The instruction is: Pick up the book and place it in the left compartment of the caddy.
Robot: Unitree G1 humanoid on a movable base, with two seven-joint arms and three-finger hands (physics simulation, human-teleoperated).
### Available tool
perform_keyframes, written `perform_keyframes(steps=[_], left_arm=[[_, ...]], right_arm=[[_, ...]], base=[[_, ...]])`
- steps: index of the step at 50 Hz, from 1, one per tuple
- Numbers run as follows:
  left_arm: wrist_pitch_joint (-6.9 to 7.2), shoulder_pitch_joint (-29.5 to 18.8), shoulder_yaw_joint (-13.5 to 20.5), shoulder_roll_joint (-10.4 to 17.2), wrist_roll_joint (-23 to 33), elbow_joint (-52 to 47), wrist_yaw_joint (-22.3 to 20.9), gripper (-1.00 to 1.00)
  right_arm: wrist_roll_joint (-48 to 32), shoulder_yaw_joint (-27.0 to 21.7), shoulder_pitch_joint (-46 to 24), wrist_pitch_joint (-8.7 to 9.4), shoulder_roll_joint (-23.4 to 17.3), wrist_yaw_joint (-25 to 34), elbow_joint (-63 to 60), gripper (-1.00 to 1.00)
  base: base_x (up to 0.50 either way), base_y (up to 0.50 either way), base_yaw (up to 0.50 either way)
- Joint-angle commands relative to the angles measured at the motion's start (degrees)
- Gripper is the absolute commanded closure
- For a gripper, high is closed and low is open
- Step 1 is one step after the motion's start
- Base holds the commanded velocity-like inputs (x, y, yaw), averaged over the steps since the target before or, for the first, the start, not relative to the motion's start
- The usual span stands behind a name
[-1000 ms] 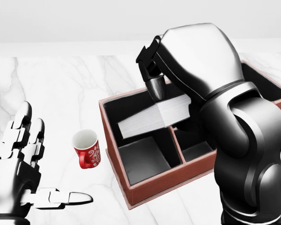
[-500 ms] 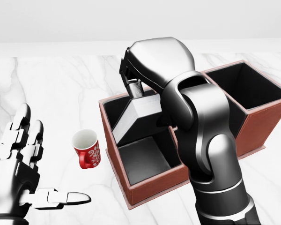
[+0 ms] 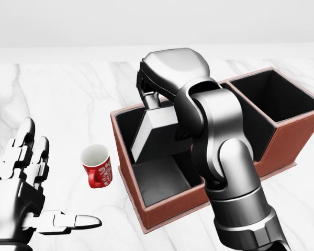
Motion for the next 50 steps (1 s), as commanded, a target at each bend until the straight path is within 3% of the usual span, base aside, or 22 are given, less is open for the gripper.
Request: perform_keyframes(steps=[1,50], left_arm=[[0.00,0.28,0.03,-0.04,-0.13,0.15,-0.03,-1.00],[0.00,0.76,0.24,-0.13,-0.65,1.04,-0.43,-1.00]], right_arm=[[-1.42,0.00,-0.75,0.00,0.72,-0.54,2.54,1.00],[-5.25,1.53,-0.13,-0.64,1.76,-10.53,14.78,1.00]], base=[[0.00,0.00,0.00],[0.00,0.00,0.00]])
